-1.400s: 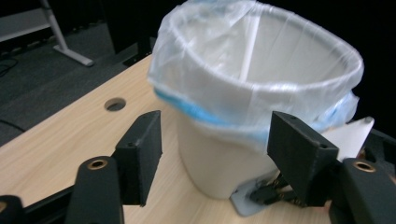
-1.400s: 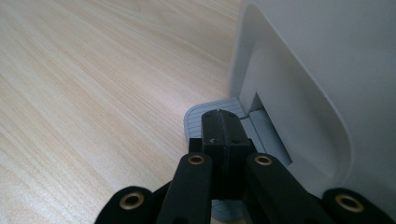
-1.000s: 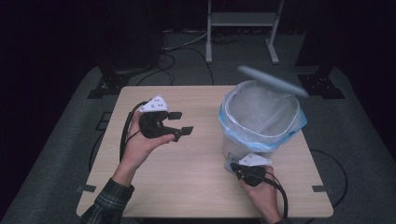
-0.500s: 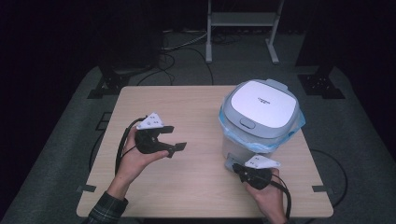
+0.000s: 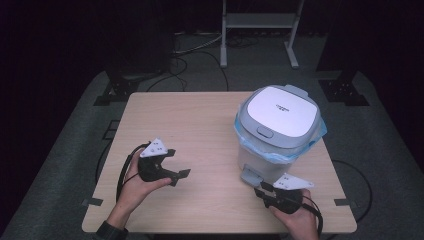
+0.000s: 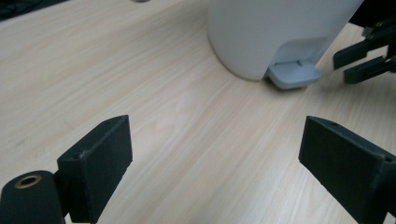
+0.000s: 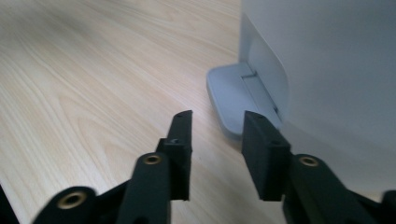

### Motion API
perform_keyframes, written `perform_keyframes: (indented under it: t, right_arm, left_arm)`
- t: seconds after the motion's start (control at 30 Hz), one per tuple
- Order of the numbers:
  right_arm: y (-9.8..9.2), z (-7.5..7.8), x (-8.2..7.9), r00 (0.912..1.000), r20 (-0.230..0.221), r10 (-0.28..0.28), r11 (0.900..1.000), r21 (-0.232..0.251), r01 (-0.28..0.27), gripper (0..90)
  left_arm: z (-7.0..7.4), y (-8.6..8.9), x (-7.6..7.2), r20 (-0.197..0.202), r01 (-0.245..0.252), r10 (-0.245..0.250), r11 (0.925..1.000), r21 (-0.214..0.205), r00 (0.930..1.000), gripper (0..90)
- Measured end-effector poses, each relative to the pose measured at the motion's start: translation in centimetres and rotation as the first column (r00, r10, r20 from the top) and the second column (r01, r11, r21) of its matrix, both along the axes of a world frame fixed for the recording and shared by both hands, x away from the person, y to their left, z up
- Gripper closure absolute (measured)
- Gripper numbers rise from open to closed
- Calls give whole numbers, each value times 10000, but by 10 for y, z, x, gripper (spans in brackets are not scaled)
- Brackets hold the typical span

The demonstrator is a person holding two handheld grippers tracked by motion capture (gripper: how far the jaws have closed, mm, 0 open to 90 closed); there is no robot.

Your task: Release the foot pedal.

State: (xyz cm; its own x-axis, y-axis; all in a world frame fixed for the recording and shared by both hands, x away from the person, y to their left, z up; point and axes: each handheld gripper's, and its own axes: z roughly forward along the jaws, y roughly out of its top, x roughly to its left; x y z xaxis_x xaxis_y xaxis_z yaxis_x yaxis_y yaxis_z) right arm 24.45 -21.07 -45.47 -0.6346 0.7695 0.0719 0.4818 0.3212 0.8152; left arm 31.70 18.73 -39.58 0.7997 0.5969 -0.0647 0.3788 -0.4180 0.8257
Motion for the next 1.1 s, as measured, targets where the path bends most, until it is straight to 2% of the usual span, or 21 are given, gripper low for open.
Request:
perform_keyframes:
  t: [0.07,0.1,0.13,0.3,0.33,0.43,0.63,0.77,0.83,0.9,1.03,1.1]
  right_arm:
    - [-7,-2,-4,9999,9,-142,9999,-48,142,551]
    - [-7,-2,-4,9999,9,-142,9999,-48,142,551]
    - [-12,-3,-7,9997,-37,-256,9996,-82,256,528]
    - [-23,-5,-10,9987,-12,-516,9985,-175,516,446]
    - [-30,-6,-10,9980,0,-631,9977,-234,630,403]
    - [-39,-8,-9,9969,1,-787,9963,-359,787,356]
    - [-57,-11,-5,9964,-39,-849,9949,-548,846,265]
    - [-70,-14,-1,9962,-49,-874,9940,-665,869,231]
    - [-74,-15,0,9959,-76,-901,9937,-673,894,227]
    - [-83,-18,3,9959,-161,-892,9942,-614,881,212]
    - [-92,-21,7,9962,-143,-856,9943,-649,845,211]
    - [-98,-25,10,9957,-205,-900,9934,-727,883,210]
  left_arm:
    - [-12,7,-4,-91,-60,60,10000,51,9999,67]
    - [-12,7,-4,-91,-60,60,10000,51,9999,66]
    - [-20,13,-6,-223,-157,162,9996,230,9996,67]
    - [-33,24,-12,-411,-363,379,9985,398,9984,66]
    - [-39,29,-15,-504,-450,474,9979,465,9976,66]
    - [-48,37,-20,-499,-683,717,9954,674,9962,67]
    - [-59,44,-27,-558,-771,827,9924,955,9950,66]
    - [-66,49,-30,-548,-911,989,9873,1299,9936,66]
    - [-68,49,-30,-530,-961,1039,9865,1330,9932,66]
    - [-72,51,-30,-462,-1026,1113,9816,1608,9927,66]
    - [-75,52,-30,-501,-1044,1133,9824,1549,9923,66]
    - [-78,52,-29,-460,-1012,1104,9803,1695,9928,66]
